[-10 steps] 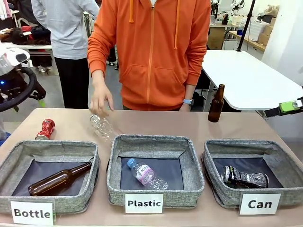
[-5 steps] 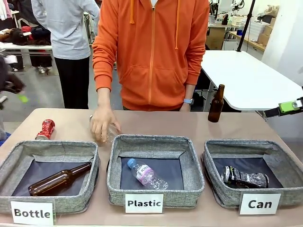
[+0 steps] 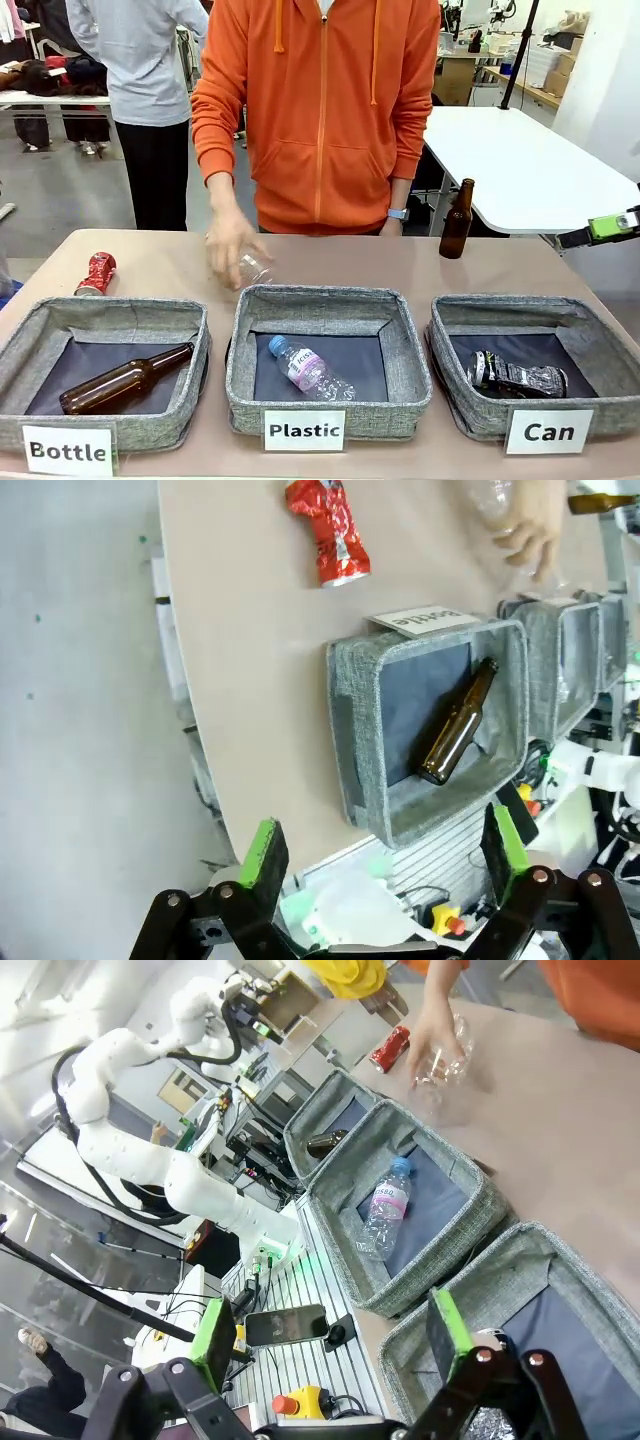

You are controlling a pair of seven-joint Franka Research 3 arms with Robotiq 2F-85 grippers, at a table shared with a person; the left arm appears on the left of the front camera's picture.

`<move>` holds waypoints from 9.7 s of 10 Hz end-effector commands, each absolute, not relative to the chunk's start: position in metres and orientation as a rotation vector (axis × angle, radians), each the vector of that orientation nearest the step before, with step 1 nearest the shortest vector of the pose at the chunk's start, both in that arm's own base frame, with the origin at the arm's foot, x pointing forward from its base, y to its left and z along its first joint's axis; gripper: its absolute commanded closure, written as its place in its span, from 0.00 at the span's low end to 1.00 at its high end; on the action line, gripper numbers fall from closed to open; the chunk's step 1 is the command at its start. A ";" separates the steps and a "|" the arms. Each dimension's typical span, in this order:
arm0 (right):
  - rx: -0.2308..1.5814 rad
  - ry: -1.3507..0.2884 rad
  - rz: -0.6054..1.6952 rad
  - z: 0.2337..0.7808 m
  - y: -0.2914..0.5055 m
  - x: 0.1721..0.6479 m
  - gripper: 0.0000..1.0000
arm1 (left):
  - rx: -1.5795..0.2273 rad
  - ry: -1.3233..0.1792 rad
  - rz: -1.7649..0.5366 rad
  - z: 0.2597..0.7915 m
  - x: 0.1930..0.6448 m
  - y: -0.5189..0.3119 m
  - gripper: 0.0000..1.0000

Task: Sort the can waste into the basket.
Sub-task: Pick up the can waste from the table and place it in the right Fabric basket.

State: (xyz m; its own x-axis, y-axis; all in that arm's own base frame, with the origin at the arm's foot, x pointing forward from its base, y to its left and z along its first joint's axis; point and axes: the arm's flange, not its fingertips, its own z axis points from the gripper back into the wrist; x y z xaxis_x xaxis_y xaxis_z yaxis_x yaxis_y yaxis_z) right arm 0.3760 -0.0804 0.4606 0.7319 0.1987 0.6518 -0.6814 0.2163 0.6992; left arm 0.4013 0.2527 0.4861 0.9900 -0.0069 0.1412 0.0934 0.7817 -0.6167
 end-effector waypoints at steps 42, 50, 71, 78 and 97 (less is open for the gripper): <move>1.199 -0.491 0.657 0.460 -0.080 0.374 0.00 | -0.273 -0.042 -0.114 0.463 0.477 0.069 1.00; 1.199 -0.491 0.657 0.460 -0.080 0.374 0.00 | -0.366 -0.055 -0.292 0.467 0.359 0.090 1.00; 1.199 -0.491 0.657 0.460 -0.080 0.374 0.00 | -0.529 -0.481 -0.339 0.520 0.273 0.226 0.98; 1.199 -0.491 0.657 0.460 -0.080 0.374 0.00 | -0.311 -0.490 -0.886 0.538 0.331 -0.110 0.98; 1.185 -0.402 0.347 0.438 -0.168 0.297 0.00 | -0.282 -0.548 -2.244 0.505 0.345 -0.584 0.98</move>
